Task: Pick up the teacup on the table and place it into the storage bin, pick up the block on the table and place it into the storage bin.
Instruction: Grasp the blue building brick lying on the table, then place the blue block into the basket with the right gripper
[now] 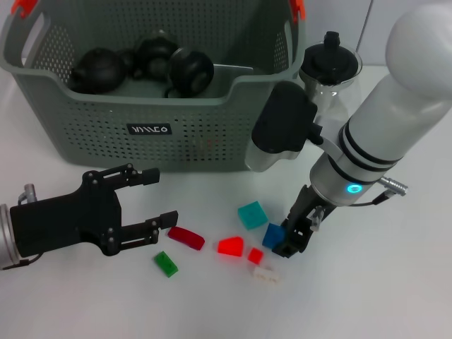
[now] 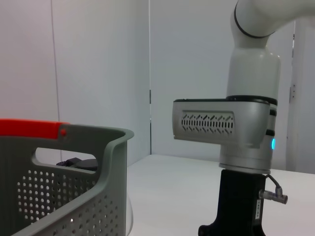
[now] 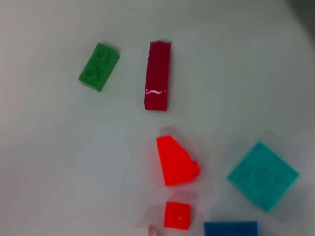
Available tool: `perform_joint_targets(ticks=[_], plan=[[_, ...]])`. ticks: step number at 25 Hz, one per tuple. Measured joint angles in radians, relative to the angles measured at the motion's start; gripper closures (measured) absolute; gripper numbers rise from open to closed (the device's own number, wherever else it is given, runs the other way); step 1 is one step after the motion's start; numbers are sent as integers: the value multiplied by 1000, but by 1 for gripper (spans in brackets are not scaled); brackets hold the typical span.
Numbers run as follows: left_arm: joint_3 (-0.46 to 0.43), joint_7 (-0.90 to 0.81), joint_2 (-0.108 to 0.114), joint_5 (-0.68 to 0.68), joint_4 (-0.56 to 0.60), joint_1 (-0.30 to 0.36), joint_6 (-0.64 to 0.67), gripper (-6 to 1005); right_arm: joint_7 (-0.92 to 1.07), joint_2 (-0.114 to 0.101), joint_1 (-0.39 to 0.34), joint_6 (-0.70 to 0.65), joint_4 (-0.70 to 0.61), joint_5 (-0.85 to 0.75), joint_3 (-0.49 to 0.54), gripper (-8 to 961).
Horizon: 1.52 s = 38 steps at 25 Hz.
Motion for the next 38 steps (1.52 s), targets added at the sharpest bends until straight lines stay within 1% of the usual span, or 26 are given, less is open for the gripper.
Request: perform_joint_targets(ticks=[5,8,10,14,16,19,22,23,25,27,29,32,35,38], plan=[[0,0,0,-1,0,0,2,305,8,-4,-26,-25,-67,-3,1,524],[0,0,0,-1,0,0,3,305,8,-7,-47,-51,-116,-5,19,522],[0,0,0,-1,0,1,4,305,5,-9,-76,-101,-182,-12,57,521],[-3,0,0,-2,2,7,8,305,-8,-10,-150,-269,-408,-16,193,519],[-14,0,1,-1,2,8,8,305,-9,-10,-168,-357,-530,12,281,518],[-24,0,2,2,1,8,6,305,-10,-10,-154,-439,-657,112,417,517],[-26,0,2,4,1,9,3,305,-16,-10,-99,-441,-708,205,543,515],[-26,0,2,4,1,9,2,305,-21,-11,-70,-419,-700,211,578,515],[-26,0,2,5,0,7,1,305,-31,-15,-8,-363,-655,198,613,514],[-26,0,1,6,-1,6,0,305,-42,-27,69,-283,-556,146,618,513],[-26,0,1,5,-1,4,0,305,-57,-37,155,-195,-416,77,615,512],[-26,0,-1,5,-1,2,-1,305,-101,-41,257,-77,-213,-14,616,510],[-26,0,-1,3,-2,1,-1,306,-134,-39,318,34,-56,-73,614,509],[-26,0,-1,3,-2,1,-1,306,-147,-33,331,81,9,-98,612,507]])
